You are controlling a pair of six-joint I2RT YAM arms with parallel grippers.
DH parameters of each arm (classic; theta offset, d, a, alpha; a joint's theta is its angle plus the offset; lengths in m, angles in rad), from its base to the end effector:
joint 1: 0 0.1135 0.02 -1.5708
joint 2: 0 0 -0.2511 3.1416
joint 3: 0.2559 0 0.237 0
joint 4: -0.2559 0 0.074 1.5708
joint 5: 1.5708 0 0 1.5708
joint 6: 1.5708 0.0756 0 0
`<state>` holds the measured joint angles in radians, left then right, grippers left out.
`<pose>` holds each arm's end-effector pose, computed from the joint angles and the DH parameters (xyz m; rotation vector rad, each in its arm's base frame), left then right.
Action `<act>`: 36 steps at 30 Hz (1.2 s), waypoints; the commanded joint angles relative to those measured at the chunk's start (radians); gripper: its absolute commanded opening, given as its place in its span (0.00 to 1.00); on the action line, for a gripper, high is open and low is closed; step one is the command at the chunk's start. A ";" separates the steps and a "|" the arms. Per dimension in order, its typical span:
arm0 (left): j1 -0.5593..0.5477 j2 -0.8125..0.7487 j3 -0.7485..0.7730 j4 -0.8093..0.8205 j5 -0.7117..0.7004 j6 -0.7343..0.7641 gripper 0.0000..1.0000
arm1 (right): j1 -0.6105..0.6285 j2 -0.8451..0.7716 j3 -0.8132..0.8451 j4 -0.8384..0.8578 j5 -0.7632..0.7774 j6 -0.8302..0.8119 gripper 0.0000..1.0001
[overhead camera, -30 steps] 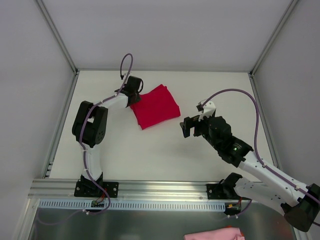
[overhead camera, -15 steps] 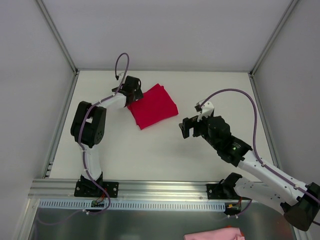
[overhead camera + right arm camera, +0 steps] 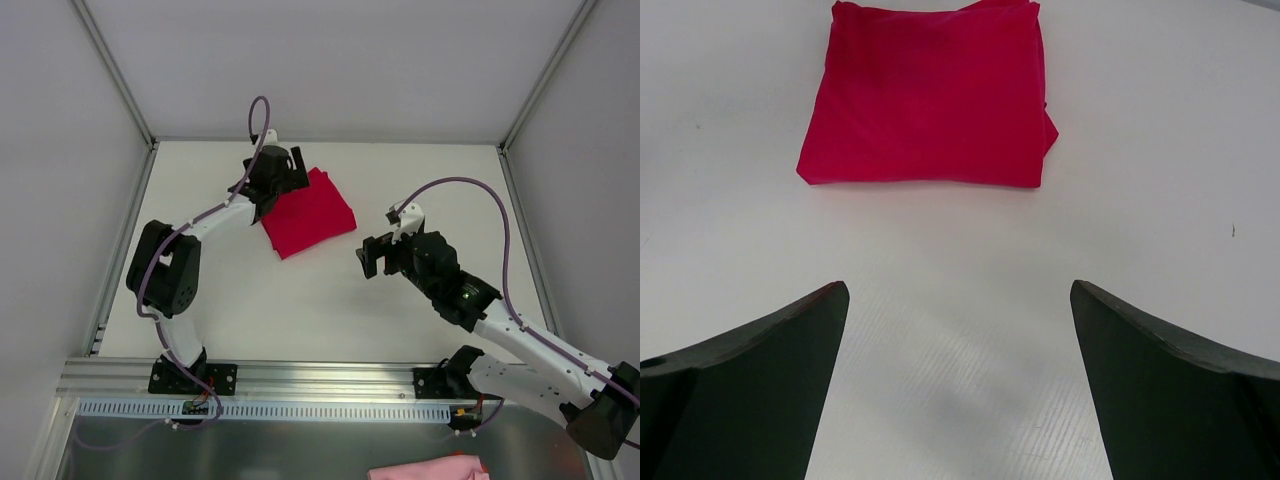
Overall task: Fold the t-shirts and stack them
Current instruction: Smooth out wrinkles on the folded tshirt
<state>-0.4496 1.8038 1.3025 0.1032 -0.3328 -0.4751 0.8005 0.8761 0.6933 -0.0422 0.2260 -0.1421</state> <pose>0.4088 -0.1698 0.2438 -0.2417 1.9416 -0.2839 0.1790 0.1601 0.2908 -0.6687 1.6690 0.2691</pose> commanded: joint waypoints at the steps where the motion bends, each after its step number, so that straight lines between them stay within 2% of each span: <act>1: -0.018 0.044 0.015 0.024 0.061 0.026 0.96 | 0.008 -0.012 0.011 0.025 -0.007 -0.004 1.00; 12: -0.054 0.184 0.056 0.035 0.110 0.012 0.95 | 0.023 -0.095 -0.043 0.027 0.009 0.022 0.96; 19: -0.073 0.213 0.054 0.001 0.098 0.001 0.94 | 0.029 -0.120 -0.066 0.022 0.055 0.038 0.95; 29: -0.165 0.143 -0.060 -0.049 -0.003 -0.040 0.93 | 0.031 -0.210 -0.048 -0.025 0.105 0.047 0.98; 36: -0.235 0.055 -0.198 -0.065 -0.075 -0.137 0.94 | 0.031 -0.246 -0.040 -0.054 0.145 0.047 1.00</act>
<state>-0.6571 1.9263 1.1576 0.0868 -0.3561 -0.5396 0.8253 0.6575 0.6270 -0.0925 0.3214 -0.1078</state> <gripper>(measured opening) 0.935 0.993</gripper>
